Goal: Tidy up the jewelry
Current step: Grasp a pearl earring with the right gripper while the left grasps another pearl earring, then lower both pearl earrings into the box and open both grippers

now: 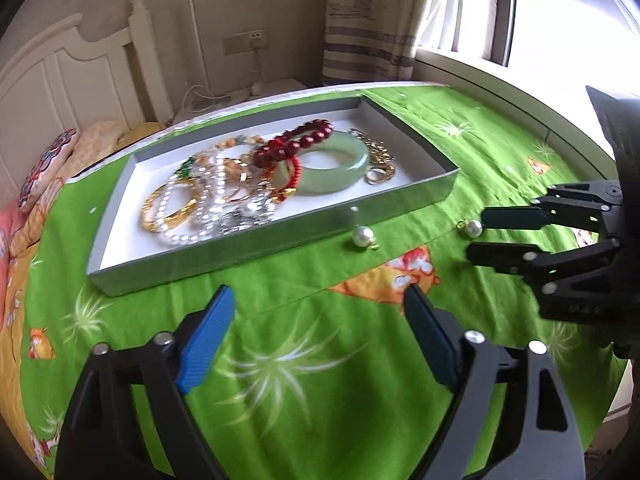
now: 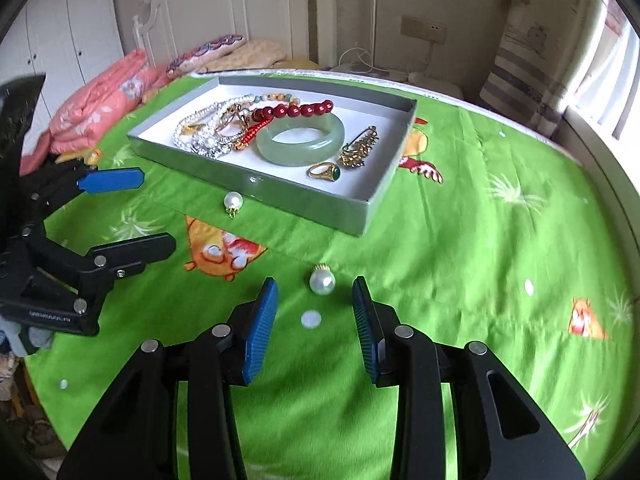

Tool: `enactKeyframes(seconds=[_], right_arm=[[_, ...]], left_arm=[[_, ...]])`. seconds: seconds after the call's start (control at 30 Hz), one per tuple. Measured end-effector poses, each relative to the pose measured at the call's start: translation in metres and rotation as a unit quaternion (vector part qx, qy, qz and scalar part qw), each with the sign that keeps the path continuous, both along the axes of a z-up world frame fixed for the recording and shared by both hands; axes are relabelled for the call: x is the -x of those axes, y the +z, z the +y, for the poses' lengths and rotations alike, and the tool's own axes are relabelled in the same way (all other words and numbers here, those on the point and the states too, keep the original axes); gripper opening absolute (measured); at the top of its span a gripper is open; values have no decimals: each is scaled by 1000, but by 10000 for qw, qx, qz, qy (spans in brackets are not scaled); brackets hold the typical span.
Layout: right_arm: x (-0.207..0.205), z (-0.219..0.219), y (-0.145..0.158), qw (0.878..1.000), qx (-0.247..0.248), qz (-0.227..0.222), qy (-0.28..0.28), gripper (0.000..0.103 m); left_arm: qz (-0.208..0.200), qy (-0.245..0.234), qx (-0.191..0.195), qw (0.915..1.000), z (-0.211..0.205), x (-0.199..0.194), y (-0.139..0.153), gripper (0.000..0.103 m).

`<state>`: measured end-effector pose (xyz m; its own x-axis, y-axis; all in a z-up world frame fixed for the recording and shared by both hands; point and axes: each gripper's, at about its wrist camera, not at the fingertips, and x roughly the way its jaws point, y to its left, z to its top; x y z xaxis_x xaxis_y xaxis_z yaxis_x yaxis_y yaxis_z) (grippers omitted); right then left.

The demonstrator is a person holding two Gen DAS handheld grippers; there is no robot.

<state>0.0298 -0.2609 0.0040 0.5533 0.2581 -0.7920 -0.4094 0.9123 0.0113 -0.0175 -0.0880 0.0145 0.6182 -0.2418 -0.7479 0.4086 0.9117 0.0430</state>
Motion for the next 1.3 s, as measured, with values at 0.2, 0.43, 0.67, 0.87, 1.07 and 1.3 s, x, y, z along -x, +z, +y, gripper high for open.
enactKeyframes(seconds=[0.2,0.43,0.67,0.87,1.07,1.3], right_arm=[[3,2,1,9998,128,-132,31,15],[13,-8,10,9995,-35,-300,-33,15],[19,-13,12,9992,-183,-340,-118,15],[23,-14,18,9986,-307,-412,-119,15],[22,-8,31,9978,-356,-564,-57,15],[4,6,39,9967,-527,-622,6,15]], left_arm=[[184,-141,33,9997,-16,-13,-4,56],[313,-141,37,9994,-31,-24,-9,48],[392,-95,216,9990,-45,-37,-8,13],[165,-332,288,9989,-47,-17,-2,13],[12,-212,368,9991,-29,-9,12,13],[-89,26,483,9988,-6,-15,24,14]])
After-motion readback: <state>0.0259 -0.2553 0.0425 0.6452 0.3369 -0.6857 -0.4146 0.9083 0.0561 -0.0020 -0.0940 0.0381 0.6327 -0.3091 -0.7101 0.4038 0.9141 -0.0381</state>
